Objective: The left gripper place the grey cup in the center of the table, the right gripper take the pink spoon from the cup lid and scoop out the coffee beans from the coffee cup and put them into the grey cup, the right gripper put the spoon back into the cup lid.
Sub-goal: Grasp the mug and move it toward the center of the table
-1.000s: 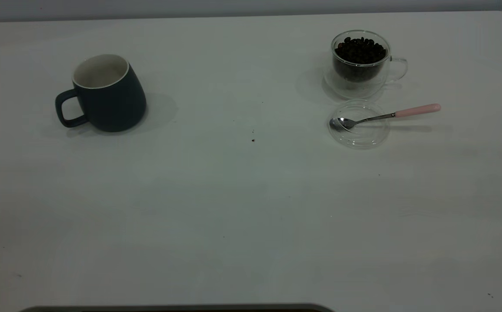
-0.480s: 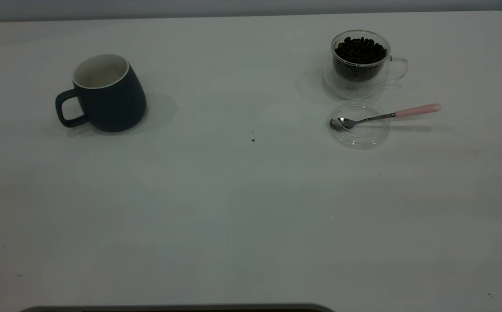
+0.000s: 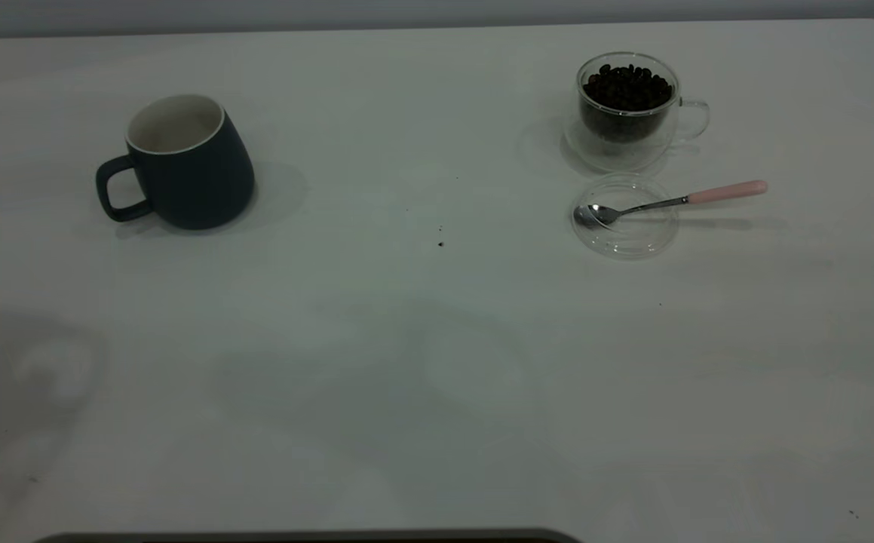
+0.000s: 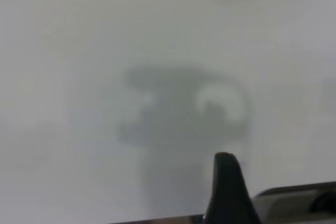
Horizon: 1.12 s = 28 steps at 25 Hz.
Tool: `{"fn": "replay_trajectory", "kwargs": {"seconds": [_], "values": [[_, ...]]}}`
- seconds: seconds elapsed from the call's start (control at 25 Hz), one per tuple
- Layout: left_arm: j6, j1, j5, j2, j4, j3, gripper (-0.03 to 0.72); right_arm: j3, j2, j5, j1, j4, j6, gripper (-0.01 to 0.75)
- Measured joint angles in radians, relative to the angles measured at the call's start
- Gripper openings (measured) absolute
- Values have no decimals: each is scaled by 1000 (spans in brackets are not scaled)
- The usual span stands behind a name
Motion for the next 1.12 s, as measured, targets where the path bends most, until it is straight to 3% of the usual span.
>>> {"fn": "replay_trajectory", "kwargs": {"seconds": [0.32, 0.72, 0.84, 1.12], "values": [[20, 0, -3, 528, 85, -307, 565, 0, 0, 0, 0, 0, 0, 427], [298, 0, 112, 997, 117, -855, 565, 0, 0, 0, 0, 0, 0, 427], [402, 0, 113, 1031, 132, -897, 565, 0, 0, 0, 0, 0, 0, 427], [940, 0, 102, 1060, 59, -903, 565, 0, 0, 0, 0, 0, 0, 427]]}}
